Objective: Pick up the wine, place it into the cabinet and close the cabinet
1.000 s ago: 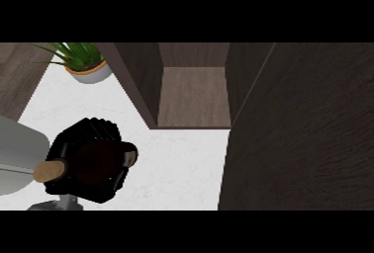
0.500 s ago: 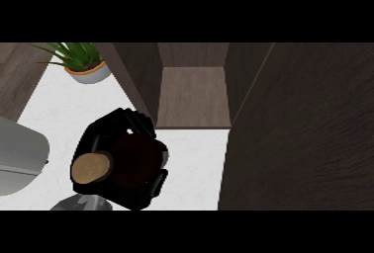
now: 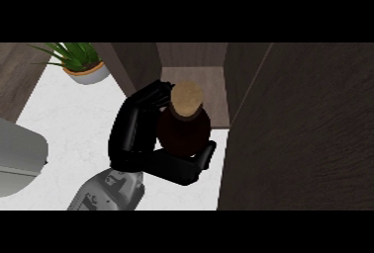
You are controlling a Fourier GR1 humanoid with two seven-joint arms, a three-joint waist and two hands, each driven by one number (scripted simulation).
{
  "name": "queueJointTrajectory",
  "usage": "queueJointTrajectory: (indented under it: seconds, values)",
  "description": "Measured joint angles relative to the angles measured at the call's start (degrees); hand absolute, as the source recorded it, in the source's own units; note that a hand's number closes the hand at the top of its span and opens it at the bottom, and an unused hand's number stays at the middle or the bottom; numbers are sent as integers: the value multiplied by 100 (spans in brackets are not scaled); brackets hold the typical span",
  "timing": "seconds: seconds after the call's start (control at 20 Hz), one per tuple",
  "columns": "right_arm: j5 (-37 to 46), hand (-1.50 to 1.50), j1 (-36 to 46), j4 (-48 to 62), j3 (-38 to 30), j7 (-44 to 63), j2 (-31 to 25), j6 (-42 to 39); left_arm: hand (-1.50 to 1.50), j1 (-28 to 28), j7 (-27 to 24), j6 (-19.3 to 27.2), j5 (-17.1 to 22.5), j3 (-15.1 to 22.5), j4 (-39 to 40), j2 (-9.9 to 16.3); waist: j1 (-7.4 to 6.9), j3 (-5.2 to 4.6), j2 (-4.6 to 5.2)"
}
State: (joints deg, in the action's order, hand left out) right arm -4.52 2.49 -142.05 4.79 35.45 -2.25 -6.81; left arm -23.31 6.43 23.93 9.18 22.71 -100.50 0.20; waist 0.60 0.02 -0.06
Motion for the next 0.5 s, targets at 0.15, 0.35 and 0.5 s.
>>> queueJointTrajectory:
  seconds: [0.15, 0.35, 0.5]
  values:
    - [-1, -150, -26, -29, 37, 37, -23, -23, 150, -129, 22, 363, -106, 235, 90, -10, -5, -1, -2]
    - [-12, -150, 64, -27, -32, 67, -52, -36, 150, -431, -131, 840, -68, 474, 474, -15, 0, -1, 1]
    - [-22, -150, 106, -49, 4, 180, -55, -13, 150, -737, -261, 1067, -20, 510, 862, -17, 17, -1, 3]
